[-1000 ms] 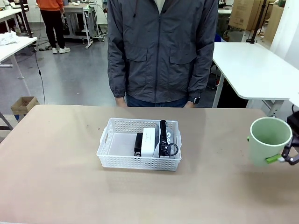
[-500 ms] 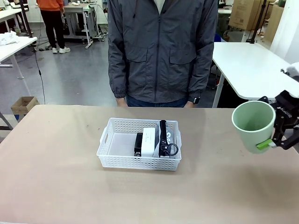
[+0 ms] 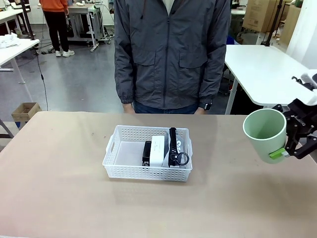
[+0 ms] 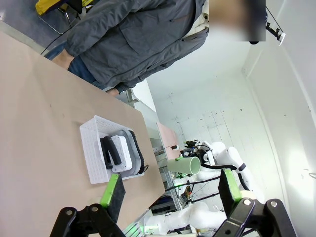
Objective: Efficiently arrange items inside the basket to fit them all.
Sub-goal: Pick up the Reusable plastic cup and place it inside the Organizing basket.
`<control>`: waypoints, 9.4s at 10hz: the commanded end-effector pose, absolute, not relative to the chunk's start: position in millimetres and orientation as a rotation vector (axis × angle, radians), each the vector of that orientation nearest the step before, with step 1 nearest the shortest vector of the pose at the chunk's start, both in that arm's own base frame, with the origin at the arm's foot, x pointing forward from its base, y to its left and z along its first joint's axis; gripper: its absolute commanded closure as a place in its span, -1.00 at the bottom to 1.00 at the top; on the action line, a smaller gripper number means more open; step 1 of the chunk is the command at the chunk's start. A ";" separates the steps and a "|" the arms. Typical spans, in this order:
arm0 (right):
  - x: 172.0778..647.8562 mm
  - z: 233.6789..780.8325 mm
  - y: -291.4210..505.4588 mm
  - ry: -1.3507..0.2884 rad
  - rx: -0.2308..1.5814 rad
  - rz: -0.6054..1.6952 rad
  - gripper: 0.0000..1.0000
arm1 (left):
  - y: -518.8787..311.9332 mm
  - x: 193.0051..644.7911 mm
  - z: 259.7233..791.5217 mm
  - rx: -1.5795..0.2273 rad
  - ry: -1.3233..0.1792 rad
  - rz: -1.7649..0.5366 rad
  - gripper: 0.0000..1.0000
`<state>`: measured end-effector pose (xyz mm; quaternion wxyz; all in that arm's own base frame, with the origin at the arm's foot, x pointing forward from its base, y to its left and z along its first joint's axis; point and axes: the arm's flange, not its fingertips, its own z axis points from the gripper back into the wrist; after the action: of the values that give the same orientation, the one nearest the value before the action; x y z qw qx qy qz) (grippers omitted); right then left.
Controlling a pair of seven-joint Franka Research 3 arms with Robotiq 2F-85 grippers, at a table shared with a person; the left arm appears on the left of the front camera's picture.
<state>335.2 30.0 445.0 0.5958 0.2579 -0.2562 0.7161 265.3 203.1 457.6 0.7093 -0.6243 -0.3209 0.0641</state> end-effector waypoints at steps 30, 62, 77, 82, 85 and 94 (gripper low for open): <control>442.8 445.3 434.5 0.149 0.615 -0.026 -0.68 | 200.8 265.9 462.0 -1.407 -0.726 0.150 -1.00; 468.0 326.0 475.1 0.146 0.340 -0.132 -1.00 | 200.8 265.9 462.0 -1.407 -0.726 0.150 -1.00; 369.4 493.3 241.6 0.328 0.705 0.221 -1.00 | 200.8 265.9 462.0 -1.407 -0.726 0.150 -1.00; 281.7 471.2 35.4 0.084 1.273 0.518 -1.00 | 200.8 265.9 462.0 -1.407 -0.726 0.150 -1.00; 234.9 412.2 -20.7 -0.227 1.493 0.334 -1.00 | 200.8 265.9 462.0 -1.407 -0.726 0.150 -1.00; 288.9 406.4 -117.4 -0.291 1.565 -0.146 -1.00 | 200.8 265.9 462.0 -1.407 -0.726 0.150 -1.00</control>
<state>294.0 -114.2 408.0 0.6939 0.7046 -0.1287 -0.0738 264.9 203.2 457.7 0.7100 -0.6234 -0.3211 0.0650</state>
